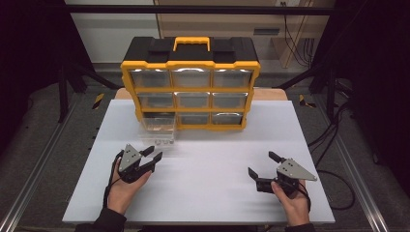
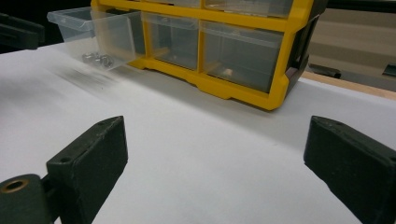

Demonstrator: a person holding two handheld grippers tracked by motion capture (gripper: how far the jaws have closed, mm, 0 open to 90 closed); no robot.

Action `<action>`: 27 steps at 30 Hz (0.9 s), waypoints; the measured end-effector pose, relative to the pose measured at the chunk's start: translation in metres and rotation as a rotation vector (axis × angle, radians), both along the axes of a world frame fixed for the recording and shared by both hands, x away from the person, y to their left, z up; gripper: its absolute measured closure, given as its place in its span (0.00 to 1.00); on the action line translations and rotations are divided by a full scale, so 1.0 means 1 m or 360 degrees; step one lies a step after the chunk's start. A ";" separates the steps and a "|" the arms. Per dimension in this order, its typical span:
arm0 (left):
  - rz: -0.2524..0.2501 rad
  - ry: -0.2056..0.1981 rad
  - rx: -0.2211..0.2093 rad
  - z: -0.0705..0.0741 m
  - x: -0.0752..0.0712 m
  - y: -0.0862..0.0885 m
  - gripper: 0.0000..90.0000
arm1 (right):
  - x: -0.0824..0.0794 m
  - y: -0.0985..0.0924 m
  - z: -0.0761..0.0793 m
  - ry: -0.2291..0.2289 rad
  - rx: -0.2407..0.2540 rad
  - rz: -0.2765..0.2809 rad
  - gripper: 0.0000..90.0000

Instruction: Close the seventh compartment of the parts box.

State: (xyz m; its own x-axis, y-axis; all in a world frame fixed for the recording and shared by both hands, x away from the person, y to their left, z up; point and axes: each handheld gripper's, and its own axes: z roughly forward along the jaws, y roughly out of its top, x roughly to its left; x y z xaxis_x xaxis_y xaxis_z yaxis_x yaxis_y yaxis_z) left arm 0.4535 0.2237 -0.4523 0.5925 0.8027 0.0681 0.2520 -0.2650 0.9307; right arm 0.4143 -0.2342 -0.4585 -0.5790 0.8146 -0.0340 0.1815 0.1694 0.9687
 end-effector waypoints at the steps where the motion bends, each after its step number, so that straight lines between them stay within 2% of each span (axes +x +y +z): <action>1: 0.0006 0.0008 -0.0002 0.000 0.001 -0.001 0.69 | 0.000 0.000 0.000 0.0001 0.0007 0.0006 0.08; 8: 0.0071 0.0045 -0.0014 -0.001 0.003 -0.003 0.85 | -0.002 -0.003 -0.001 -0.0028 0.0044 0.0021 0.08; 13: 0.0166 0.0085 0.0024 -0.001 0.006 -0.004 0.98 | -0.001 -0.002 -0.002 -0.0013 0.0056 0.0034 0.08; 17: 0.0202 0.0100 0.0051 -0.001 0.010 -0.007 1.00 | -0.001 -0.003 -0.002 -0.0010 0.0058 0.0033 0.08; 27: 0.0263 0.0159 0.0052 -0.006 0.026 -0.014 1.00 | -0.002 -0.001 -0.003 0.0003 0.0064 0.0051 0.07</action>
State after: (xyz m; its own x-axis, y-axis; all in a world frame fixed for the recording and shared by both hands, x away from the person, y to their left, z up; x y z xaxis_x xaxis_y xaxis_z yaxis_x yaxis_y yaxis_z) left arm 0.4791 0.2094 -0.4578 0.4578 0.8880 0.0430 0.3855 -0.2418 0.8905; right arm 0.4127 -0.2356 -0.4612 -0.6050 0.7962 -0.0005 0.1781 0.1359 0.9746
